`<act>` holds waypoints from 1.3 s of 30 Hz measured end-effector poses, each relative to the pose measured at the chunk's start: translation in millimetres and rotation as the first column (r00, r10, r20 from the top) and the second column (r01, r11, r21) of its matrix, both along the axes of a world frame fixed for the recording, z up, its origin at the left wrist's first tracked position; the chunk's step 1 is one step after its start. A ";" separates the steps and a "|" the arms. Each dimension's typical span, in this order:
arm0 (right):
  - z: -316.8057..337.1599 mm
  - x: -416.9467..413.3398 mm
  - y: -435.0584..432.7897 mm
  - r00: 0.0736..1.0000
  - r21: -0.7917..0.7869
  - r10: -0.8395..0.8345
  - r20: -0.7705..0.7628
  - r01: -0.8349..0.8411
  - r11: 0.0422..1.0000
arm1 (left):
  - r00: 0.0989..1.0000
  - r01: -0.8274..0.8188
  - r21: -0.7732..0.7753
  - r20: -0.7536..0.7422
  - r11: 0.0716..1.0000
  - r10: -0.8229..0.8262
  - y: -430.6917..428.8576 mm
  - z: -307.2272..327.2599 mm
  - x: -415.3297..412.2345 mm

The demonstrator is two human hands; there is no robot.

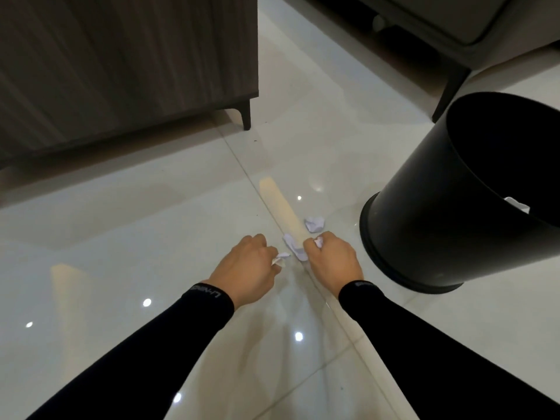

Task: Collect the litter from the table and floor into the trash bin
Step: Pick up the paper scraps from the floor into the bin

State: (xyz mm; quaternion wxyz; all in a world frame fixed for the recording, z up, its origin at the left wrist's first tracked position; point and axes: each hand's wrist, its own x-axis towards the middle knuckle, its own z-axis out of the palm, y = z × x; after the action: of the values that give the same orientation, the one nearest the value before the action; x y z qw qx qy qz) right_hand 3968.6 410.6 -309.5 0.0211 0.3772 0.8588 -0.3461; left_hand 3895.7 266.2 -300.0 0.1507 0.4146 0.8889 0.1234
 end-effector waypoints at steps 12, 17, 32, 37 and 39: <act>-18.9 -20.4 12.1 0.991 0.061 0.046 -0.129 -0.038 0.997 | 0.933 -0.359 0.257 0.131 0.898 0.335 7.5 -25.2 -25.6; -21.2 -35.4 34.0 0.967 0.124 0.229 0.112 -0.242 0.962 | 0.905 -0.423 0.280 0.172 0.862 0.389 5.1 -30.7 -27.1; 107.5 -20.7 50.1 0.951 -0.282 -0.106 -0.292 0.021 0.959 | 0.791 -0.543 0.418 0.547 0.728 0.275 59.2 62.2 -4.9; 219.1 18.0 106.1 0.845 -0.274 -0.301 -0.443 0.193 0.942 | 0.905 -0.398 0.628 0.386 0.669 0.177 135.5 171.8 11.5; 256.5 40.4 126.2 0.850 -0.232 -0.301 -0.431 0.218 0.948 | 0.933 -0.344 0.714 0.330 0.610 0.140 167.1 215.0 22.8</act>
State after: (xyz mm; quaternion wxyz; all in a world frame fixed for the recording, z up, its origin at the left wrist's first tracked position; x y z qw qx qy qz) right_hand 4009.0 536.8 -53.0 -0.1977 0.3936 0.7463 -0.4990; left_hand 3918.5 433.4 -84.9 0.0510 0.2958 0.7765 0.5540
